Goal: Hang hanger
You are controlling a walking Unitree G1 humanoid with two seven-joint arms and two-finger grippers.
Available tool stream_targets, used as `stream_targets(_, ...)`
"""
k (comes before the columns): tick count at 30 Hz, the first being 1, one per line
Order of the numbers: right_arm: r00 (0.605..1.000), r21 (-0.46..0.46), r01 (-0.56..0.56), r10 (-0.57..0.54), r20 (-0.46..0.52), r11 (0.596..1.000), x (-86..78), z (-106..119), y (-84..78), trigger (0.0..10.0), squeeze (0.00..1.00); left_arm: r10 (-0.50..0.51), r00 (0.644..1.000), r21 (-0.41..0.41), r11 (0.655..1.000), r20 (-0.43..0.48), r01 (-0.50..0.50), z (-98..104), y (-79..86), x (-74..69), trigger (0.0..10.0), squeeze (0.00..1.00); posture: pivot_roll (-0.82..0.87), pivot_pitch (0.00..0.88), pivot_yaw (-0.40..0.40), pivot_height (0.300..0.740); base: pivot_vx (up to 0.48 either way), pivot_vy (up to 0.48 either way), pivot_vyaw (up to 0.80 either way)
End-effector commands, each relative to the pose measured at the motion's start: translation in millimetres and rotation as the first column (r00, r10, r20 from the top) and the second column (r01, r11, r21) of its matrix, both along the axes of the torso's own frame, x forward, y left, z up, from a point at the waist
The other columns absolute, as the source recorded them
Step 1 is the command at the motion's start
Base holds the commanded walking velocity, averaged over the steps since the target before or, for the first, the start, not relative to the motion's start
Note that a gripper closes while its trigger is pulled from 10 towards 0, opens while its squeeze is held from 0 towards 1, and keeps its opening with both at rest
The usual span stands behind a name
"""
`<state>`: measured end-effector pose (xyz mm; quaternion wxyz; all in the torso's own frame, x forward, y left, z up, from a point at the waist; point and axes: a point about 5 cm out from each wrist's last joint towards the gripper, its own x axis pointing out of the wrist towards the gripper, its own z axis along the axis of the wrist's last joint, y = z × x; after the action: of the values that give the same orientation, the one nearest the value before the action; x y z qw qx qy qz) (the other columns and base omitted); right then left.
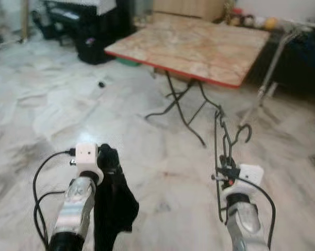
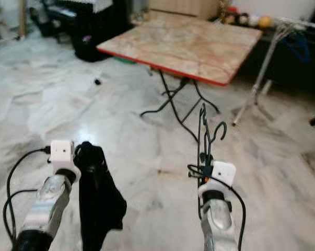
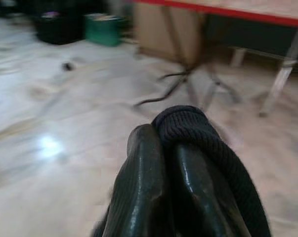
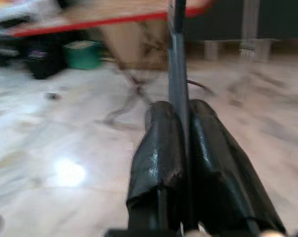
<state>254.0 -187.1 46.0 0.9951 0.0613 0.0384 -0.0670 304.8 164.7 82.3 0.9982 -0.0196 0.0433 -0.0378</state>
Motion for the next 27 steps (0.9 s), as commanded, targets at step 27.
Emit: stream_targets(27,0.999,0.008,-0.002,0.002,0.042,1.000,10.4,6.0,5.2,10.0,0.00,-0.034,0.997,0.016,0.999,0.068,0.033,17.5,-1.0,9.3,10.0,0.00,-0.01,0.000,0.023,0.740,0.000,0.444,-0.52)
